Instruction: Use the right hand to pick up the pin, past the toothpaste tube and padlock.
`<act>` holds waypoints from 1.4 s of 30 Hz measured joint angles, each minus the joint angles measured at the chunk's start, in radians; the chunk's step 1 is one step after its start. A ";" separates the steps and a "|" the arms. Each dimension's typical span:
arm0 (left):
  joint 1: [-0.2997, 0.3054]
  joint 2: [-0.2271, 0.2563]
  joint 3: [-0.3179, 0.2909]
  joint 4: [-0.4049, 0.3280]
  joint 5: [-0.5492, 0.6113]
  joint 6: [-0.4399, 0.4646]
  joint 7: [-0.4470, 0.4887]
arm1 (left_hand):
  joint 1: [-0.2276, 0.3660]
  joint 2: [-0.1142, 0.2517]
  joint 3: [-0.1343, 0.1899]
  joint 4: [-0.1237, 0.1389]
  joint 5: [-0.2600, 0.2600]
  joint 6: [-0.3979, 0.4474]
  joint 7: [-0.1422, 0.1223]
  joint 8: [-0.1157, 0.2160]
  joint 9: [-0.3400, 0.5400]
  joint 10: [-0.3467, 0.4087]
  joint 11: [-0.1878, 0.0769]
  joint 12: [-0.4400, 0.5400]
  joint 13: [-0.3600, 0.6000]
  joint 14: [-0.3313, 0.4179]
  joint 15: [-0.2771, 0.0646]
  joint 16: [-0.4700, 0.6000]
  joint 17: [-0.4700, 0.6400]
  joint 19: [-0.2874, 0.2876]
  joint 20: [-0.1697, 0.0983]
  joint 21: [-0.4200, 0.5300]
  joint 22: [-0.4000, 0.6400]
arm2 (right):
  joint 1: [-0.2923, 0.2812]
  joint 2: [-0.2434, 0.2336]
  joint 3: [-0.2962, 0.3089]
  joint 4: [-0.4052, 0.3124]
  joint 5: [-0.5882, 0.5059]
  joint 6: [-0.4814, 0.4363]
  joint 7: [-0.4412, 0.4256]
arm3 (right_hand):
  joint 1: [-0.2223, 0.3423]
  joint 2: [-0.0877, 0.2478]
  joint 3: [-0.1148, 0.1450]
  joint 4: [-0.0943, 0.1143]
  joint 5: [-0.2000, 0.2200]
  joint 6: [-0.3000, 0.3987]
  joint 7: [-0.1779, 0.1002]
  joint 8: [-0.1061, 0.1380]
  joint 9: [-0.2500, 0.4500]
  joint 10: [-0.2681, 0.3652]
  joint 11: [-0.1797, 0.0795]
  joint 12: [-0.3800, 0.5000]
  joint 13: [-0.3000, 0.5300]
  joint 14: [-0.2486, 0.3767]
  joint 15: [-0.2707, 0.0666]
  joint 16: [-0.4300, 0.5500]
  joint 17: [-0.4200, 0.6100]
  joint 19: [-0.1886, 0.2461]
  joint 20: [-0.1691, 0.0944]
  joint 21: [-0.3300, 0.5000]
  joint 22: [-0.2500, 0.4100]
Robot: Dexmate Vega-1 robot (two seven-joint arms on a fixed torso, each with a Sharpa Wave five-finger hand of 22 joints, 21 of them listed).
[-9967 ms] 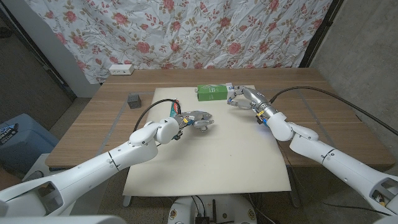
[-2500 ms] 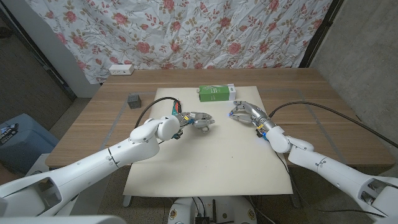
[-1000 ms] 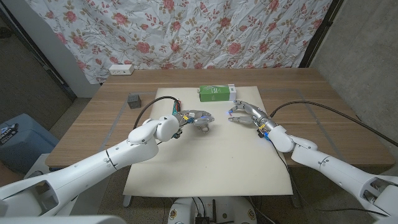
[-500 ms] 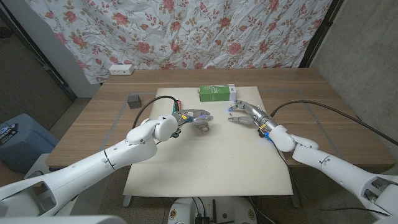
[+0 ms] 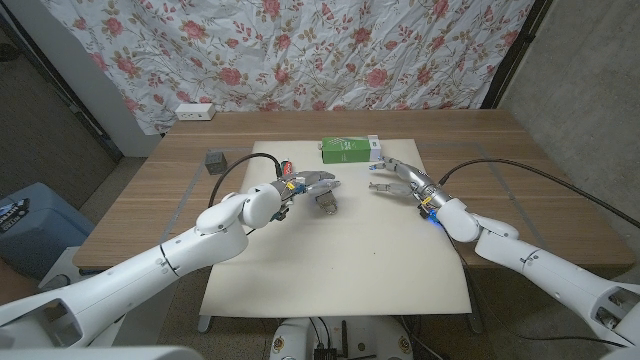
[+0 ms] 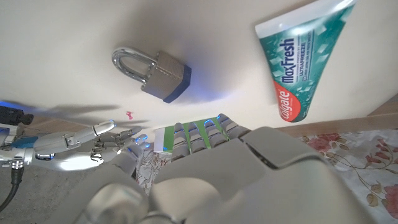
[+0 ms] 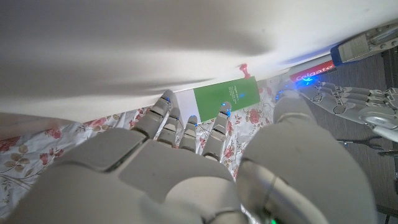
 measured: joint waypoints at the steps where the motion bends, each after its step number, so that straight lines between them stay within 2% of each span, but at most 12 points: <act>1: 0.006 0.001 -0.007 -0.003 -0.010 -0.003 0.009 | 0.000 0.000 0.000 0.000 0.000 0.000 0.000 0.000 0.000 0.000 0.000 0.000 0.000 0.000 0.000 0.000 0.000 0.000 0.000 0.000 0.000 | -0.003 -0.002 0.004 -0.007 0.004 -0.002 0.003 | 0.000 0.000 0.000 0.000 0.000 -0.001 0.001 0.000 0.000 0.000 0.000 0.000 0.000 0.000 0.000 0.000 0.000 0.000 0.000 0.000 0.000; 6: 0.023 0.008 -0.031 -0.009 -0.042 -0.014 0.035 | 0.000 0.000 0.001 -0.001 0.000 0.000 0.000 0.000 0.000 0.000 0.000 0.000 0.000 0.000 0.000 0.000 0.000 0.011 0.000 0.000 0.000 | -0.015 -0.008 0.018 -0.028 0.023 -0.008 0.015 | -0.022 0.022 -0.003 0.012 0.000 -0.008 0.008 -0.014 0.000 0.008 0.008 0.004 0.000 0.000 0.000 0.000 0.000 0.000 0.000 0.000 0.000; 9: 0.036 0.012 -0.048 -0.011 -0.070 -0.027 0.057 | 0.000 0.000 0.004 -0.004 0.000 0.000 0.000 0.000 0.000 0.000 0.000 0.000 0.000 0.000 0.000 0.000 0.000 0.011 0.000 0.000 0.000 | -0.021 -0.009 0.026 -0.037 0.030 -0.010 0.019 | -0.040 0.019 -0.005 0.014 0.000 -0.014 0.003 -0.016 0.000 0.012 0.012 0.008 -0.001 0.000 0.000 0.000 0.000 0.000 0.000 0.000 0.000; 15: 0.064 0.022 -0.086 -0.014 -0.127 -0.055 0.103 | 0.003 -0.003 0.004 -0.004 0.000 0.000 0.000 0.000 0.000 0.000 0.000 0.000 0.000 0.000 0.000 0.000 0.000 0.011 0.000 0.000 0.000 | -0.031 -0.009 0.041 -0.055 0.051 -0.012 0.028 | -0.052 0.031 -0.008 0.028 -0.007 -0.031 0.021 -0.031 0.000 0.026 0.018 0.012 -0.003 0.013 0.013 0.000 0.000 0.004 0.003 0.000 0.000; 18: 0.079 0.025 -0.106 -0.013 -0.158 -0.074 0.129 | 0.008 0.003 0.008 -0.008 0.000 0.000 0.000 0.000 0.000 0.000 0.000 0.000 0.000 0.000 0.000 0.000 0.000 0.016 0.005 0.000 0.000 | -0.035 -0.007 0.048 -0.062 0.061 -0.014 0.030 | -0.075 0.032 -0.008 0.028 -0.007 -0.037 0.026 -0.037 -0.003 0.031 0.023 0.012 -0.003 0.015 0.015 0.000 -0.002 0.012 -0.004 0.000 0.000; 23: 0.113 0.028 -0.147 0.000 -0.222 -0.120 0.184 | 0.008 0.003 0.012 -0.012 0.000 0.004 -0.004 0.000 0.000 0.005 -0.005 0.000 0.000 0.000 0.000 0.000 -0.004 0.024 0.005 0.000 0.000 | -0.045 -0.003 0.061 -0.076 0.081 -0.019 0.034 | -0.076 0.034 -0.011 0.030 -0.008 -0.048 0.026 -0.040 -0.005 0.038 0.030 0.012 -0.003 0.022 0.014 0.000 -0.003 0.019 0.003 0.000 0.000; 28: 0.142 0.025 -0.181 0.016 -0.274 -0.166 0.240 | 0.011 0.000 0.015 -0.015 0.000 0.004 -0.004 0.000 0.000 0.009 -0.002 0.005 0.000 0.007 0.000 0.000 -0.005 0.033 0.002 0.000 0.000 | -0.054 0.005 0.072 -0.086 0.100 -0.024 0.035 | -0.098 0.056 -0.011 0.036 -0.013 -0.057 0.024 -0.050 -0.005 0.038 0.030 0.012 -0.003 0.022 0.014 0.000 -0.003 0.022 -0.001 0.000 0.000; 33: 0.169 0.020 -0.213 0.038 -0.320 -0.215 0.290 | 0.015 0.004 0.018 -0.018 0.000 0.009 -0.009 0.000 0.000 0.014 -0.007 0.005 0.000 0.007 0.000 0.000 -0.005 0.041 0.005 0.000 0.000 | -0.062 0.012 0.083 -0.095 0.119 -0.034 0.035 | -0.110 0.068 -0.013 0.045 -0.016 -0.074 0.039 -0.058 -0.005 0.038 0.030 0.012 -0.003 0.016 0.008 -0.007 -0.004 0.013 -0.014 0.000 0.000; 37: 0.187 0.011 -0.242 0.070 -0.364 -0.265 0.328 | 0.021 0.005 0.023 -0.017 0.000 0.009 -0.009 0.000 0.000 0.020 -0.002 0.005 0.000 0.007 0.000 0.000 -0.004 0.041 0.005 0.000 0.000 | -0.069 0.020 0.092 -0.101 0.140 -0.045 0.035 | -0.129 0.086 -0.015 0.049 -0.016 -0.090 0.055 -0.063 -0.005 0.038 0.030 0.012 -0.007 0.021 -0.015 -0.010 -0.010 0.025 -0.033 0.000 -0.005; 42: 0.199 -0.001 -0.264 0.102 -0.407 -0.315 0.362 | 0.021 0.005 0.027 -0.021 0.000 0.013 -0.005 0.000 0.000 0.020 -0.002 0.005 0.000 0.014 0.005 0.000 -0.004 0.046 0.000 0.000 0.000 | -0.075 0.033 0.103 -0.106 0.163 -0.057 0.028 | -0.143 0.080 -0.015 0.049 -0.016 -0.105 0.069 -0.067 -0.004 0.048 0.032 0.012 -0.008 0.022 -0.022 -0.011 -0.013 0.031 -0.042 0.000 -0.005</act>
